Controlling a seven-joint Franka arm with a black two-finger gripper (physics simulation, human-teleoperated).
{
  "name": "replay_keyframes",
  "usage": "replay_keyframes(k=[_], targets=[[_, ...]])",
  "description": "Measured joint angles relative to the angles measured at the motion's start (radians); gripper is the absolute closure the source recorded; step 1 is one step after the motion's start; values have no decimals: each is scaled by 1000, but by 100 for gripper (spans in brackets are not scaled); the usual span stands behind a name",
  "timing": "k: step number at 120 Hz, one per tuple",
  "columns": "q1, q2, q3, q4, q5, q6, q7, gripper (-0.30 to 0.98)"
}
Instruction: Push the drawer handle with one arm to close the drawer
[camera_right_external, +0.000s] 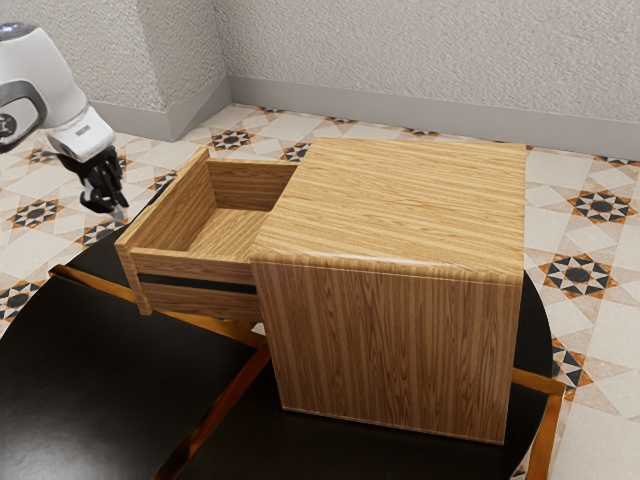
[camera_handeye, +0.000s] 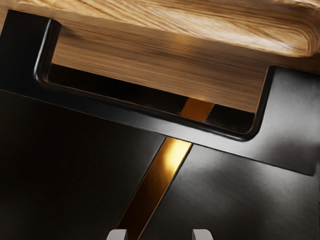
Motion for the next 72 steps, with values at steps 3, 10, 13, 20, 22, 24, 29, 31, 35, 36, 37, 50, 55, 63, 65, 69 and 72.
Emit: replay_keyframes(k=[3,10,13,20,22,24,29,31,35,36,37,50,55,63,65,69,72], targets=[[-3,1,0,-1,-3,1,5,60],[-8,13,0,-4,-14,4,17,61],[-9,24,0,-4,-23,5,21,61],[-12,39,0,-6,-40,9,31,61],[-13,42,-1,-6,-45,9,33,61],[-14,44,0,-6,-49,10,36,61],[-16,49,-1,-7,-59,13,42,61],[-18,51,-1,-7,-62,15,44,62],[-25,54,-1,-9,-67,17,48,62],[-26,54,-1,-9,-68,18,49,62],[-28,55,-1,-10,-69,19,50,62],[-40,64,-1,-24,-81,33,62,62],[-43,84,-1,-27,-93,39,65,62],[-44,104,-4,-29,-113,52,70,62],[-45,109,-5,-29,-118,56,72,62],[-45,121,-6,-29,-130,63,74,63],[-45,131,-6,-30,-139,68,76,64]])
